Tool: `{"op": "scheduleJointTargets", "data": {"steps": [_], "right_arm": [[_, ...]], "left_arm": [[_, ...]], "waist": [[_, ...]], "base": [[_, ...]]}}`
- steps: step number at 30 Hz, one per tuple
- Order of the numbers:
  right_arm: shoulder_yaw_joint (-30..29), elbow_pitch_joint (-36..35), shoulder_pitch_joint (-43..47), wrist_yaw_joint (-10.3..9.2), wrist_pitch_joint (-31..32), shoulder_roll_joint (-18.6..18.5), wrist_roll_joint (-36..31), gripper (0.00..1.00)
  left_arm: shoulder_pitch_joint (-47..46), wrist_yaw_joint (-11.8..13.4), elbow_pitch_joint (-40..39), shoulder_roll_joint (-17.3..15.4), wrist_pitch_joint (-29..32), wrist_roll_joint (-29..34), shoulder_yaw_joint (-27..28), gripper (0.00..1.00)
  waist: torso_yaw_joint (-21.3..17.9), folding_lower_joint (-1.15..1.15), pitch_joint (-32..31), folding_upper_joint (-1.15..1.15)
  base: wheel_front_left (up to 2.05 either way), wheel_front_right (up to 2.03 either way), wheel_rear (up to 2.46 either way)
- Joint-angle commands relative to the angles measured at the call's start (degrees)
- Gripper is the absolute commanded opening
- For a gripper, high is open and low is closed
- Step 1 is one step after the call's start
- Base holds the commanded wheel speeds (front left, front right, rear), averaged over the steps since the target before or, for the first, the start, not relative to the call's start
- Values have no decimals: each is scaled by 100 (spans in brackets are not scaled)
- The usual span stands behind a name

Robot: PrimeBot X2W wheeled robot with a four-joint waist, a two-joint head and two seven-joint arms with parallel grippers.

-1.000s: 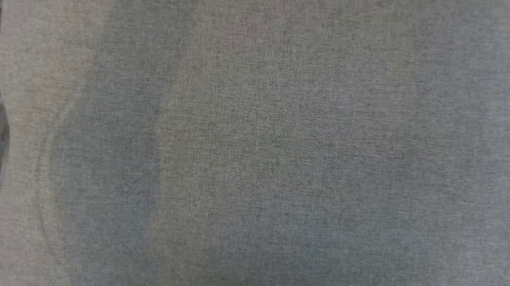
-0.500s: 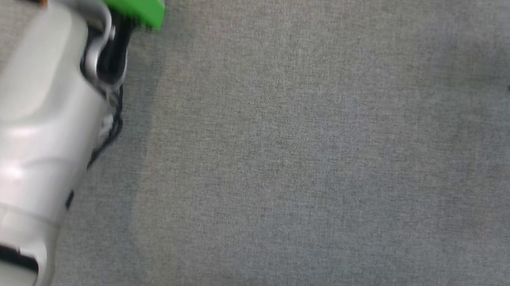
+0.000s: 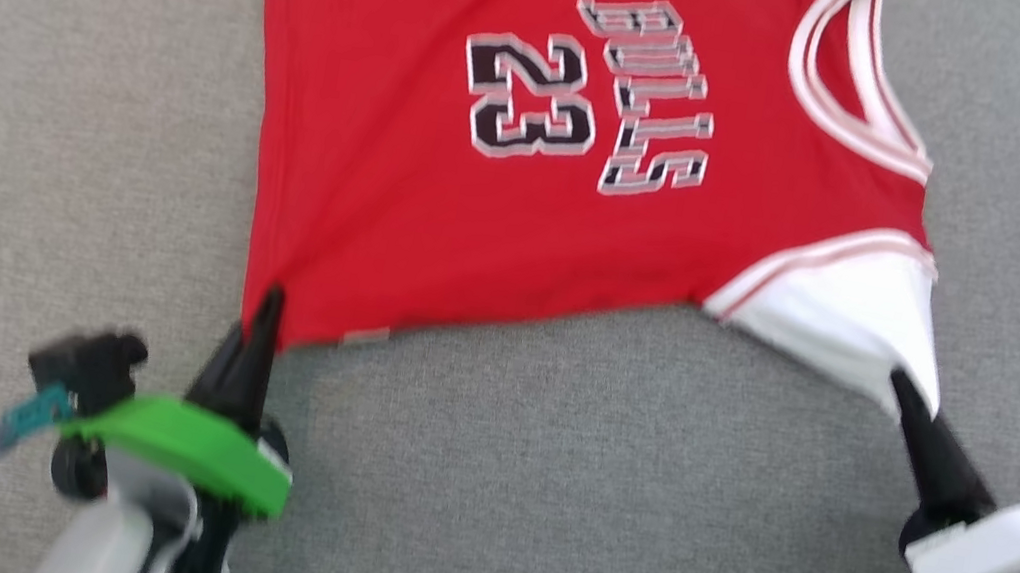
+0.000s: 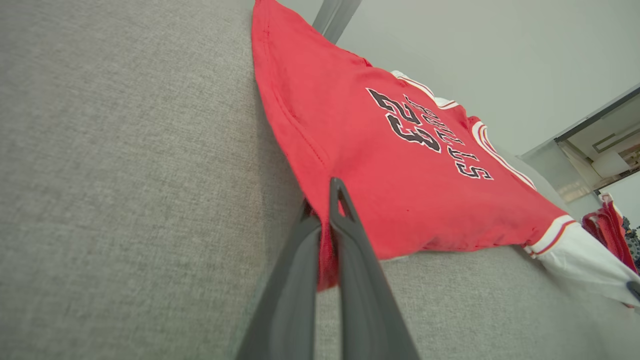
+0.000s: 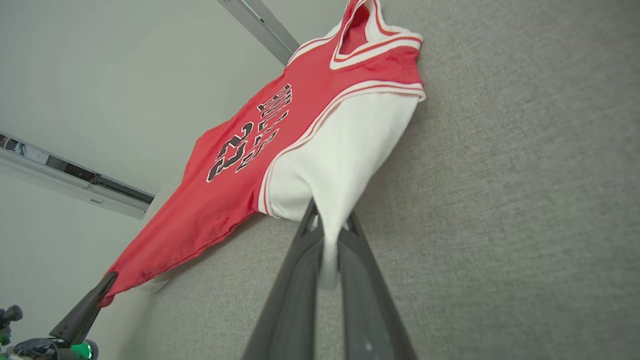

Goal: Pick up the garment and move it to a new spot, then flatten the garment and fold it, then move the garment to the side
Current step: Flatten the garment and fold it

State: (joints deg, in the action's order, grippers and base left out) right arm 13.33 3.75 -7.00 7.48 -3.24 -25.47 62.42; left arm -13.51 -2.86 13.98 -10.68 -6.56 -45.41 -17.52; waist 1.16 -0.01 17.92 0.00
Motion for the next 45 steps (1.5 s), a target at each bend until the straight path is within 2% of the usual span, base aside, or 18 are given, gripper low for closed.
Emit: {"op": "scheduleJointTargets", "data": {"steps": [1, 8, 13, 21, 28, 33, 41, 45], "right_arm": [[-30, -18, 308, 0, -49, 80, 83, 0], [-24, -498, 1648, 1, 53, 8, 329, 0], [-110, -532, 1702, 1, 38, 11, 277, 0], [-451, -808, 1129, 0, 280, -212, 295, 0], [-694, -889, 442, 1, 928, -496, 342, 0], [-552, -516, -152, 1, 1503, -608, 144, 0], [-518, 78, -1049, 0, 2053, -587, -31, 0], [-393, 351, -1467, 1, 2229, -580, -201, 0]], "left_arm": [[387, 87, -213, -11, 27, -65, 6, 0], [1907, 492, -1335, -9, 147, -132, -213, 0], [2276, 757, -1687, 27, 159, -14, -301, 0], [1691, 917, -1886, -146, 473, 180, -317, 0], [898, 996, -1871, -247, 929, 202, -294, 0], [249, 1091, -1509, -243, 1343, 229, -357, 0], [-347, 1187, -1140, -230, 1736, 179, -374, 0], [-602, 1140, -958, -168, 1964, 66, -424, 0]], "waist": [[44, 1, -601, 0], [102, 1, -725, 0], [26, 1, -628, 0], [-11, 1, -541, 0], [15, 1, -292, 0], [107, 1, -213, 0], [190, 1, -168, 0], [244, 1, -66, 0]], "base": [[0, 0, 0], [0, 0, 0], [0, 0, 0], [0, 0, 0], [0, 0, 0], [0, 0, 0], [0, 0, 0], [0, 0, 0]]}}
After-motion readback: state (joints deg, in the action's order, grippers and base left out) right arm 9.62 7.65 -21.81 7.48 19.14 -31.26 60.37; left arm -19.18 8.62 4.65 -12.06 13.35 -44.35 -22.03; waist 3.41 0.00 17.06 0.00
